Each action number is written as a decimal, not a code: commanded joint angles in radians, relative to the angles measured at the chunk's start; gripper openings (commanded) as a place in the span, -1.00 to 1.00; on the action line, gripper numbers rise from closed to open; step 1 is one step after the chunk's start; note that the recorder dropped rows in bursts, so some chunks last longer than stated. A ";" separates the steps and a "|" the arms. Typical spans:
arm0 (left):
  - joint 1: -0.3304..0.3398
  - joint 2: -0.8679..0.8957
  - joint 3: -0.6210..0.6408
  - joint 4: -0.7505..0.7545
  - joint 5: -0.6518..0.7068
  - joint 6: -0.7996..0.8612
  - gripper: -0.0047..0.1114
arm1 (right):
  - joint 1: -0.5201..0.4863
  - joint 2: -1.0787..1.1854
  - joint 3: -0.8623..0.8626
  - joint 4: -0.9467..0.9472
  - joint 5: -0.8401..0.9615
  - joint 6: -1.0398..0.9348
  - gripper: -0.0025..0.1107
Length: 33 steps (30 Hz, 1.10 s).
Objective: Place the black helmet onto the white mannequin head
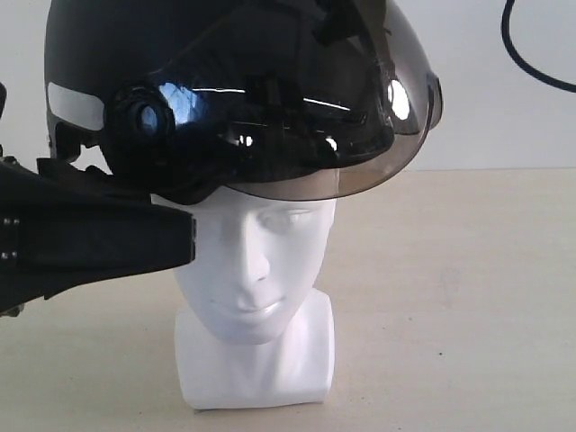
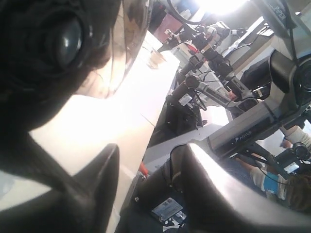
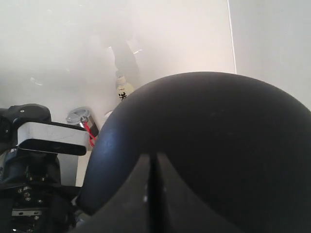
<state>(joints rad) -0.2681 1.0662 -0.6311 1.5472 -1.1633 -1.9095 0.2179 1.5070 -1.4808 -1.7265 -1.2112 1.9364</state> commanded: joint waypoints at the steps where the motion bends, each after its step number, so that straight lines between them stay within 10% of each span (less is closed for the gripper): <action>1: -0.004 -0.013 -0.007 0.030 -0.058 -0.036 -0.25 | 0.001 0.001 0.004 -0.018 -0.010 -0.001 -0.96; 33: -0.004 -0.115 0.062 0.178 -0.058 -0.154 -0.26 | 0.001 0.001 0.004 -0.018 -0.010 -0.001 -0.96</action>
<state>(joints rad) -0.2681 0.9570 -0.5762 1.7214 -1.2131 -2.0794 0.2179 1.5085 -1.4808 -1.7405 -1.2175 1.9364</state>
